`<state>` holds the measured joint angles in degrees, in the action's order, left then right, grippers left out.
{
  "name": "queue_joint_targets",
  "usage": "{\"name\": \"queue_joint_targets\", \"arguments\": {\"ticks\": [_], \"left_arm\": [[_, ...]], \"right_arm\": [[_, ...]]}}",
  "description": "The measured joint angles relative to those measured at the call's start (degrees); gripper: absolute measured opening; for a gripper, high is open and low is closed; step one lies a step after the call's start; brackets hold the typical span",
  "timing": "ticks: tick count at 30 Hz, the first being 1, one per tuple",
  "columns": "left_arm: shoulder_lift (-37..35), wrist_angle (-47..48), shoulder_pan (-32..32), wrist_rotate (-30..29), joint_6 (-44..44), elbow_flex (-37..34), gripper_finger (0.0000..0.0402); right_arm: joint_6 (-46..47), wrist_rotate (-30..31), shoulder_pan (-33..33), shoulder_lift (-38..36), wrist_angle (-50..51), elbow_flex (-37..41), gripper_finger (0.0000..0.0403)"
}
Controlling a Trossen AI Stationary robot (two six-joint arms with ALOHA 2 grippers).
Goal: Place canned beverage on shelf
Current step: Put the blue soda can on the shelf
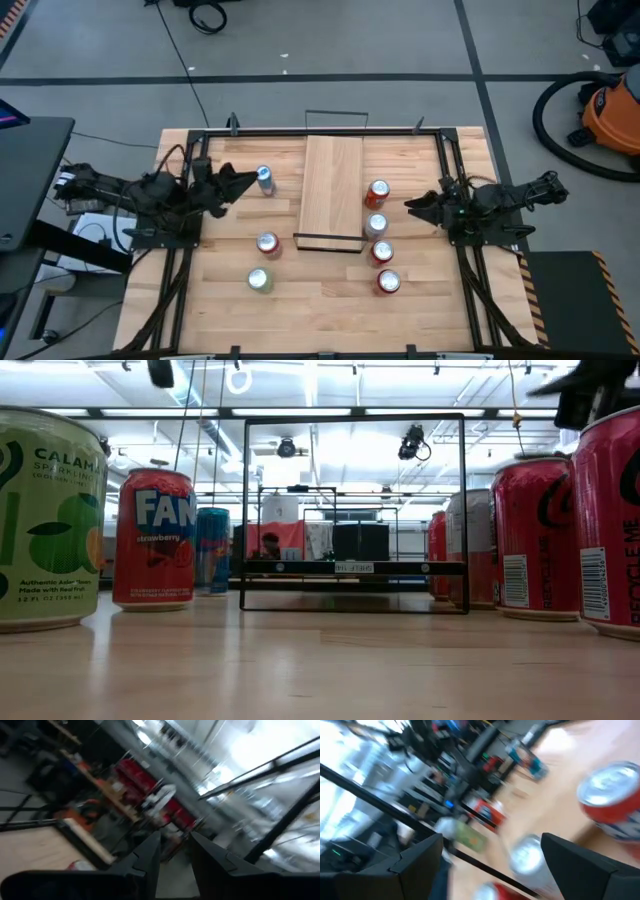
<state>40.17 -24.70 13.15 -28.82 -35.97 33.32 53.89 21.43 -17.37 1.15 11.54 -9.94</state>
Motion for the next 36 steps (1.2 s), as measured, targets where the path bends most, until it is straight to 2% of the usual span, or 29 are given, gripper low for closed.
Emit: {"name": "queue_joint_targets", "arguments": {"ticks": [6,13,18,21,25,28,33,36], "left_arm": [[6.83,11.6,0.0,0.02,0.96,9.34,0.011],[10.22,17.75,-0.2,-1.74,3.65,11.6,0.0115],[10.02,29.84,-0.22,-5.04,-0.08,13.27,0.0157],[10.09,39.14,-0.24,-5.05,-0.67,15.7,0.0188],[10.09,53.26,-2.42,-4.26,-0.84,19.71,0.0223],[10.11,60.87,-7.1,-1.92,-0.17,21.43,0.0234],[10.57,64.36,-18.08,12.62,7.2,21.86,0.0235],[12.06,64.5,-23.58,18.09,8.88,21.82,0.0235]], "right_arm": [[1.44,0.2,-0.02,0.02,-11.12,0.01,0.0348],[3.36,1.17,-0.01,0.0,-15.52,-0.01,0.0348],[5.09,0.3,-0.02,0.17,-19.68,-0.01,0.0348],[4.18,3.08,0.75,0.65,-20.52,-0.01,0.0348],[2.67,3.71,1.97,3.44,-20.45,-0.74,0.0348],[-0.24,7.06,2.55,7.55,-20.49,-2.93,0.0348],[-9.65,14.01,4.34,16.27,-20.49,-8.62,0.0348],[-13.77,15.37,6.48,20.98,-20.42,-12.22,0.0348]]}}
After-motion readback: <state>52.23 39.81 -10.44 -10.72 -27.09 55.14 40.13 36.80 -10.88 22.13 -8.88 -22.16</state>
